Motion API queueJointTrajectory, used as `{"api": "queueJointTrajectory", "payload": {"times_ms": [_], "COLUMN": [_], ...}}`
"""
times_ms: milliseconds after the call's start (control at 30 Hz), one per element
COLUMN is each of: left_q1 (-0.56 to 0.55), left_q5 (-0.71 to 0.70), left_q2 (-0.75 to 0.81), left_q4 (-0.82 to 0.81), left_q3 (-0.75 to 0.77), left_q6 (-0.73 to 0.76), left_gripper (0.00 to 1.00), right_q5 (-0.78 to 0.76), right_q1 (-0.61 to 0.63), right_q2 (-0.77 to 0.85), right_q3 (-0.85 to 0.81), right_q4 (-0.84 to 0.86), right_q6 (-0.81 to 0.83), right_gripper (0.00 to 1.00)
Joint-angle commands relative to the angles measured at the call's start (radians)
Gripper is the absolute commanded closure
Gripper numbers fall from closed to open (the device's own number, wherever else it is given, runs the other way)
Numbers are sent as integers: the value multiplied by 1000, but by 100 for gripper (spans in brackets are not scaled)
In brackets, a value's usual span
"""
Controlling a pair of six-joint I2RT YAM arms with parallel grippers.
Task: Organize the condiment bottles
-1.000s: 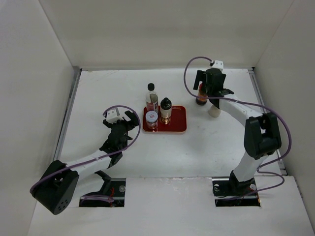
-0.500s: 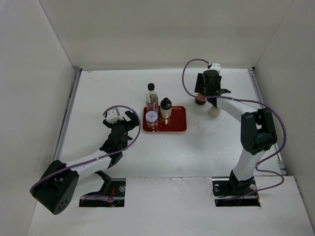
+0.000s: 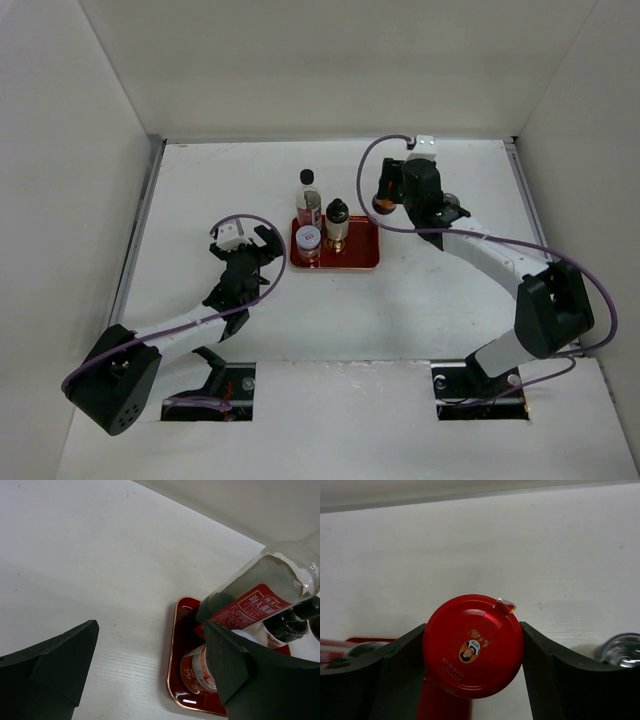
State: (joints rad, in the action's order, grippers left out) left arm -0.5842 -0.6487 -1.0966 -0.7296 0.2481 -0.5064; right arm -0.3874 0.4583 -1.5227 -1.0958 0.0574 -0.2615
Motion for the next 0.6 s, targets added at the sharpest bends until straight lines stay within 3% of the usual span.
{"api": "queueJointTrajectory", "payload": {"times_ms": [0, 567], "left_q1": [-6, -2], "left_q5": [9, 9], "left_q2": [7, 21], "left_q4": [-53, -53], "left_q3": [22, 17], "left_q6": [-14, -15], "left_gripper": [13, 13], "right_q5": [5, 9], "right_q1": [67, 150], "right_q2": [41, -80], "right_q3": [7, 28], "right_q4": [209, 233], "right_q6": [-31, -45], "right_gripper": [39, 38]}}
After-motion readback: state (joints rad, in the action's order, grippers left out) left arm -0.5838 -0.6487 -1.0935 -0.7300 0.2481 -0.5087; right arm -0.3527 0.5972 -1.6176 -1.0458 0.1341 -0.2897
